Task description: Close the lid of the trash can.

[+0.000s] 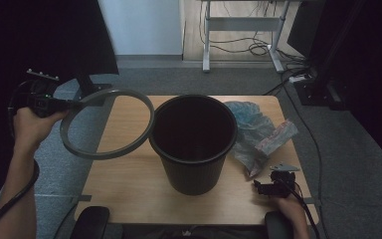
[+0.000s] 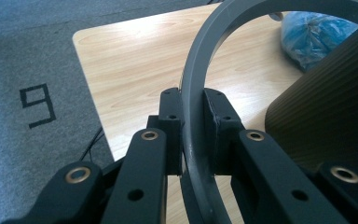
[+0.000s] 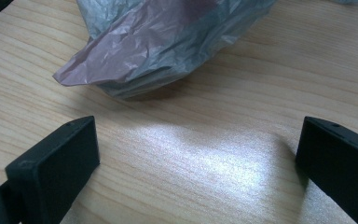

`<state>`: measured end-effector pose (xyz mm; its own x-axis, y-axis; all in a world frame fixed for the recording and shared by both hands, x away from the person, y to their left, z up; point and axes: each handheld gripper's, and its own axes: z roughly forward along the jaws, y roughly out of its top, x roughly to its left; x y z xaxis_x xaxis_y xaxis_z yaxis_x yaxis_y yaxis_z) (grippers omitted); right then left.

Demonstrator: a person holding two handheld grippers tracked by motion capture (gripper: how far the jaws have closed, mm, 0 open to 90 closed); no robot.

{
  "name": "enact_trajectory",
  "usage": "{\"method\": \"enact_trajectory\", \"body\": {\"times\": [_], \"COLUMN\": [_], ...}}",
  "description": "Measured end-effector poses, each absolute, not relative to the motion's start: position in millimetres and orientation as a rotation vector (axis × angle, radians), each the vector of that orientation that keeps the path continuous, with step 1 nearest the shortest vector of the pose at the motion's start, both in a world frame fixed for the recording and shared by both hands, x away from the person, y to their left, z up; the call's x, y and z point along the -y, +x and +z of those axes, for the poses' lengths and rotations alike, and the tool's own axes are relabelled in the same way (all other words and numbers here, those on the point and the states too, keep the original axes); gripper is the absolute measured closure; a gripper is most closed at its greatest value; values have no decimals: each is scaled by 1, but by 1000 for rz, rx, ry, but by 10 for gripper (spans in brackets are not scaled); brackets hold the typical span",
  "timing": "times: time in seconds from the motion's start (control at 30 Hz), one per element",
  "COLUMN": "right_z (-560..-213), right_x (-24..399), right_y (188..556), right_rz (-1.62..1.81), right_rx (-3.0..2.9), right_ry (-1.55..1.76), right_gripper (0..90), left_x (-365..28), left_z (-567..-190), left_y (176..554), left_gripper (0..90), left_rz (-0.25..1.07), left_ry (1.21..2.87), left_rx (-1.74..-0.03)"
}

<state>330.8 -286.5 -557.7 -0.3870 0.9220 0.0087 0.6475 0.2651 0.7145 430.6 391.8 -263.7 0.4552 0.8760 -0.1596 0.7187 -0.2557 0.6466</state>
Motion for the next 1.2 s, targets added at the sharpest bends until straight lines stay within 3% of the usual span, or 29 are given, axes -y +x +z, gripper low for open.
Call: {"method": "enact_trajectory", "body": {"times": [1.2], "right_z": [-558], "right_x": [286], "right_y": [331], "right_rz": [903], "right_rx": [-2130], "right_ry": [1422], "right_gripper": [0], "left_x": [-287], "left_z": [-272], "left_y": [461], "left_gripper": [786], "left_rz": [238], "left_ry": [2132], "left_rx": [-1149]}}
